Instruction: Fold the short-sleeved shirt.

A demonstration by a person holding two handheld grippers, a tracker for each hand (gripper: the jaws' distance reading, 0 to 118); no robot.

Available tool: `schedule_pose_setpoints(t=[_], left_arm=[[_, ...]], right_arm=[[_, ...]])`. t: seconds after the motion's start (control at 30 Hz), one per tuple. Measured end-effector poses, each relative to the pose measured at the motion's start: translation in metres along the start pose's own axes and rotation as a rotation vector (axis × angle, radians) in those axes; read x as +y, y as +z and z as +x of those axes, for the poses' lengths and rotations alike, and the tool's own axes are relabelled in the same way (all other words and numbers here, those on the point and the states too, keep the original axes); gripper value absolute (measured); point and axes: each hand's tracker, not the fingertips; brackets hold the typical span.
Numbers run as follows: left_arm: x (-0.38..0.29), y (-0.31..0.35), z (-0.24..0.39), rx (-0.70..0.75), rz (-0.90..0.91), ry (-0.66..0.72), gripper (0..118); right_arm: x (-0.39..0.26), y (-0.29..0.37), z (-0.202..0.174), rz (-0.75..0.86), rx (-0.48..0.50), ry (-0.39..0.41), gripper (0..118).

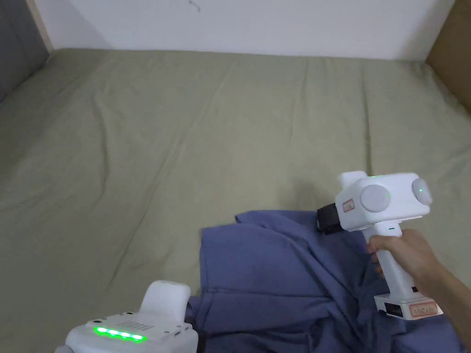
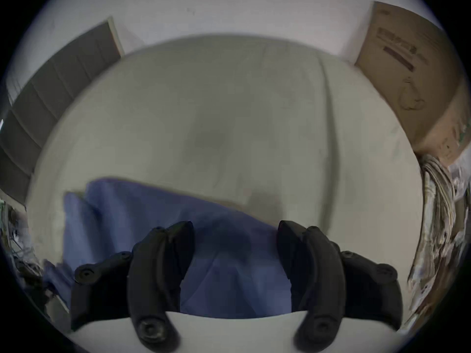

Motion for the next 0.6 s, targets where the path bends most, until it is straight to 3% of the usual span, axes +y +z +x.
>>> schedule_pose_setpoints(t=[0.03,0.1,0.13,0.17,0.23,0.27,0.3,0.4,0.5,0.6], left_arm=[[0.0,0.0,-0.001,-0.005,-0.002,0.004,5],[0.002,-0.001,-0.003,-0.017,-0.011,0.025,5],[0.002,-0.002,-0.003,-0.017,-0.012,0.028,5],[0.002,-0.002,-0.003,-0.015,-0.01,0.03,5],[0.003,-0.002,-0.001,-0.01,-0.014,0.032,5],[0.004,-0.002,0.0,-0.005,-0.012,0.03,5],[0.004,0.001,0.002,0.003,-0.014,0.029,5],[0.008,0.011,0.003,0.003,0.0,0.038,5],[0.019,0.028,0.001,0.021,0.042,0.034,4],[0.04,0.053,-0.005,0.058,0.126,0.035,4]], right_arm=[[0.001,-0.005,0.001,-0.019,0.001,0.011,75],[0.0,-0.003,0.006,0.017,0.048,-0.063,71],[0.0,-0.001,0.005,0.021,0.046,-0.059,59],[-0.003,0.003,0.003,0.031,0.049,-0.027,39],[-0.009,0.015,-0.004,0.042,0.045,0.001,20],[-0.01,0.018,-0.007,0.043,0.049,-0.009,20],[-0.01,0.019,-0.013,0.038,0.048,-0.027,5],[-0.008,0.023,-0.01,0.034,0.016,-0.004,5],[-0.001,0.062,0.008,0.104,0.037,-0.105,5],[0.008,0.11,0.033,0.181,-0.021,-0.135,5]])
